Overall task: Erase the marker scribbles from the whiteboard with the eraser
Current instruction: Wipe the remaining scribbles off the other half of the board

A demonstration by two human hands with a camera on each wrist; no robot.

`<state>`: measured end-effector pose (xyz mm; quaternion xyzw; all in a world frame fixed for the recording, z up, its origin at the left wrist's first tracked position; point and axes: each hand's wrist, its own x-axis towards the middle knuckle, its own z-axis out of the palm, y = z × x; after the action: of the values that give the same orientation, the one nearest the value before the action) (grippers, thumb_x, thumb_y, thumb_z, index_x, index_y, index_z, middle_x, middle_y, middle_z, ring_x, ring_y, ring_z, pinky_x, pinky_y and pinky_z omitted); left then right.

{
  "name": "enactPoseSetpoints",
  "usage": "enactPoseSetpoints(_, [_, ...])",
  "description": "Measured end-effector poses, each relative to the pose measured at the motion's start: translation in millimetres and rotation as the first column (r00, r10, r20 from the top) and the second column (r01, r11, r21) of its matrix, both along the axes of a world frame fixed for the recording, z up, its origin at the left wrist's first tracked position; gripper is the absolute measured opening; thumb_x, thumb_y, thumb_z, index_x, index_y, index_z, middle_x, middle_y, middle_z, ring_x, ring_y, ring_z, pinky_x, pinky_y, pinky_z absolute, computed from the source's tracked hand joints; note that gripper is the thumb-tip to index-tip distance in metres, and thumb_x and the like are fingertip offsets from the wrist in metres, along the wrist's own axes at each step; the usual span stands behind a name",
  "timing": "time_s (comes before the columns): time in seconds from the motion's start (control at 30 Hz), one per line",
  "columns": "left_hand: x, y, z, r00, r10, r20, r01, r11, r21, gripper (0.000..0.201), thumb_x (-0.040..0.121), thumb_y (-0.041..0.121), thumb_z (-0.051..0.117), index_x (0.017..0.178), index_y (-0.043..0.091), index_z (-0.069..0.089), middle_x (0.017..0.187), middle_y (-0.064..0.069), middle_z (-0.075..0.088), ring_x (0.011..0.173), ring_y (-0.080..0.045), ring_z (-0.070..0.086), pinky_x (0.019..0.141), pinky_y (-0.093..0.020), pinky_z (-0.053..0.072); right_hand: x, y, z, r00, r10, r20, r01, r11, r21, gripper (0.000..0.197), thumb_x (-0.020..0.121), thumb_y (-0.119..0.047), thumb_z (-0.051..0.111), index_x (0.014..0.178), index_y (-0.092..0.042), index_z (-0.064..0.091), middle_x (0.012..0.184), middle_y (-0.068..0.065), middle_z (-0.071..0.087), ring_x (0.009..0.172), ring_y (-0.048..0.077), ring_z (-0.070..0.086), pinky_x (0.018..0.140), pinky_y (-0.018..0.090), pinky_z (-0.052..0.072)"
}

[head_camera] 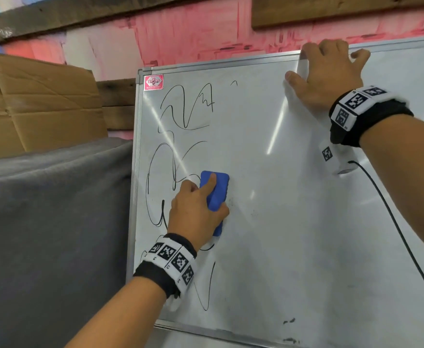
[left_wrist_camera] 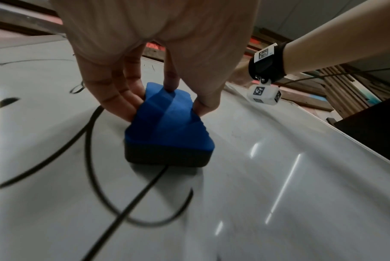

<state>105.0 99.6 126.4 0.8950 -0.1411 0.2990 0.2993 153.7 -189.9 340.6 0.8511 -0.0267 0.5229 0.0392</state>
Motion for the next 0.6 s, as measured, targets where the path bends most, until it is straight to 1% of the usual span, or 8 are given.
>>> enactPoseSetpoints(0.07, [-4.8,5.6,-16.2,1.000,-0.009,-0.022,0.009,1.000,-0.024,0.070,0.083,0.047,0.068,0.147,0.041,0.040,0.100,0.002,0.042,0.086,-0.014,0.049,0.077,-0.022,0.043,-0.2,1.4,-0.4,1.000,0.002,0.005,-0.003,1.000,0.011,0.057,0.088,-0.063,0.036,0.125,-0.021,0.047,0.131,0.013,0.051,0.130,0.032,0.038,0.103,0.062,0.023])
enactPoseSetpoints(0.13, [-7.1,8.4,-22.5,0.999,-0.016,-0.032,0.015,0.999,-0.030,0.070,0.084,0.047,0.068,0.147,0.041,0.040,0.100,0.003,0.042,0.086,-0.014,0.048,0.079,-0.023,0.046,-1.9,2.9,-0.9,1.000,-0.006,0.014,0.006,1.000,0.016,0.059,0.088,-0.064,0.035,0.127,-0.021,0.046,0.132,0.012,0.050,0.130,0.032,0.037,0.104,0.062,0.024])
enactPoseSetpoints(0.23, [-7.4,9.3,-22.1,0.999,-0.012,-0.032,0.011,0.999,-0.033,0.070,0.083,0.048,0.069,0.147,0.040,0.041,0.100,0.002,0.043,0.087,-0.015,0.049,0.080,-0.024,0.047,-4.6,4.9,-1.0,1.000,-0.018,0.020,0.018,1.000,0.014,0.060,0.088,-0.064,0.034,0.128,-0.020,0.046,0.131,0.012,0.050,0.130,0.032,0.037,0.103,0.062,0.025])
enactPoseSetpoints(0.4, [-4.1,4.4,-12.4,1.000,-0.002,-0.010,0.001,0.999,-0.053,0.071,0.082,0.051,0.069,0.146,0.041,0.041,0.100,0.001,0.045,0.084,-0.013,0.049,0.076,-0.020,0.038,-4.6,9.3,0.2,0.999,-0.038,0.015,0.037,0.999,0.034,0.064,0.087,-0.065,0.035,0.129,-0.019,0.045,0.130,0.012,0.049,0.129,0.033,0.038,0.102,0.062,0.026])
enactPoseSetpoints(0.5, [-0.7,2.4,-8.2,1.000,-0.007,0.016,0.008,0.999,-0.052,0.071,0.083,0.052,0.069,0.147,0.039,0.042,0.099,0.000,0.045,0.083,-0.014,0.049,0.075,-0.020,0.038,-4.1,10.8,0.1,0.999,-0.043,0.012,0.042,0.998,0.038,0.065,0.086,-0.066,0.035,0.130,-0.019,0.044,0.130,0.012,0.049,0.129,0.033,0.038,0.102,0.062,0.027])
enactPoseSetpoints(0.6, [-3.0,4.5,-14.4,1.000,-0.003,0.015,0.004,0.999,-0.043,0.070,0.084,0.051,0.068,0.147,0.039,0.041,0.100,0.000,0.043,0.083,-0.014,0.049,0.076,-0.021,0.040,-4.4,9.3,-2.1,0.999,-0.038,0.035,0.037,0.999,0.030,0.062,0.086,-0.065,0.036,0.128,-0.019,0.045,0.129,0.011,0.049,0.128,0.033,0.038,0.101,0.061,0.027])
